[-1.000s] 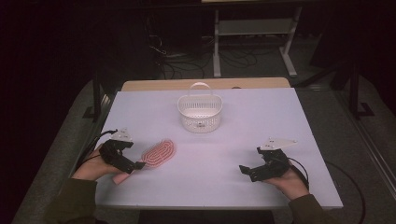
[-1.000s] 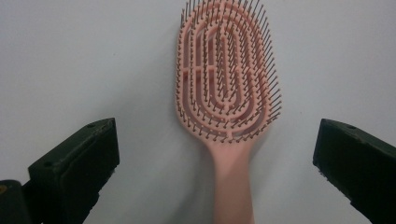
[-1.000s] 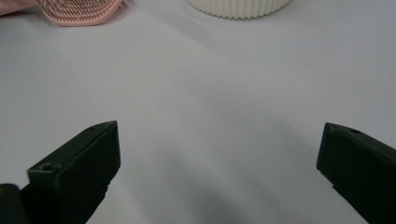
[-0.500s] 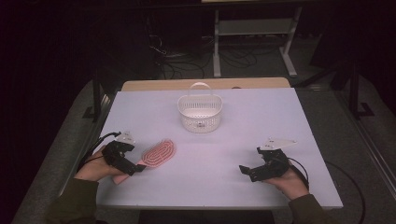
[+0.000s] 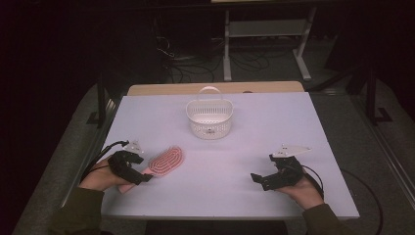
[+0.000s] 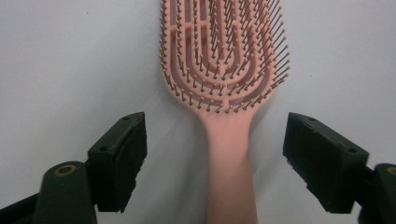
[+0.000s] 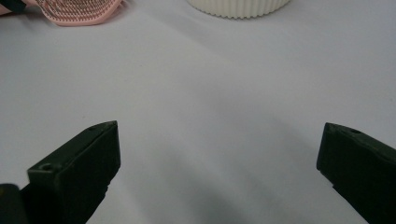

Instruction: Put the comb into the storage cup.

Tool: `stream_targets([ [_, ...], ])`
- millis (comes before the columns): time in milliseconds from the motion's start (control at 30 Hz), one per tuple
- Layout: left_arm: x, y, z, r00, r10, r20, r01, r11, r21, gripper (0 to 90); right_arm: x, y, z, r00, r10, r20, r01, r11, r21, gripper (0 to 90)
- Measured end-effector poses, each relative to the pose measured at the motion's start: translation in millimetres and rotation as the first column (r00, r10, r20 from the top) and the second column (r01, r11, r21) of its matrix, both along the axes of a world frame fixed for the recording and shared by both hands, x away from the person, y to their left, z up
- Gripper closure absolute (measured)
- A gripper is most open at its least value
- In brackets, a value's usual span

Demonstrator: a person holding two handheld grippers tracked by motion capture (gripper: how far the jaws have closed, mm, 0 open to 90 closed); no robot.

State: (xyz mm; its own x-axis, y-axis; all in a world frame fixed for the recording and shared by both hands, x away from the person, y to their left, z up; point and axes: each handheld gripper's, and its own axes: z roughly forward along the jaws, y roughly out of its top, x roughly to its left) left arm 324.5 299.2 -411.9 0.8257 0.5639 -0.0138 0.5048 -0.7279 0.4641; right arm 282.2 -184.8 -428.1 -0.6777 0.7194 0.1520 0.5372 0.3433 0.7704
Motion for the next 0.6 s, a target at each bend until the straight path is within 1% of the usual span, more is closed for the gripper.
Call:
stream_targets([
  [167,0.0,-0.2,-0.7,1.0,0.004,-0.006,-0.004,1.0,0.005,28.5,-0.1,0.2,0.0,1.0,0.001,-0.002,-0.001,1.0,-0.001,0.0],
  [367,-0.2,-0.8,-2.1,0.9999,0.007,-0.016,-0.006,0.9999,0.009,32.6,-0.1,0.2,-0.1,1.0,0.0,-0.003,0.0,1.0,-0.001,0.0],
  [500,-0.2,-1.8,-3.1,0.9996,0.013,-0.026,-0.012,0.9999,0.01,35.3,-0.1,0.1,0.0,1.0,0.001,-0.001,-0.001,1.0,-0.001,0.0],
  [600,0.6,-1.7,-3.5,0.999,0.023,-0.038,-0.022,0.9997,0.012,39.3,-0.1,0.0,0.0,1.0,0.0,0.0,0.0,1.0,-0.001,0.0],
])
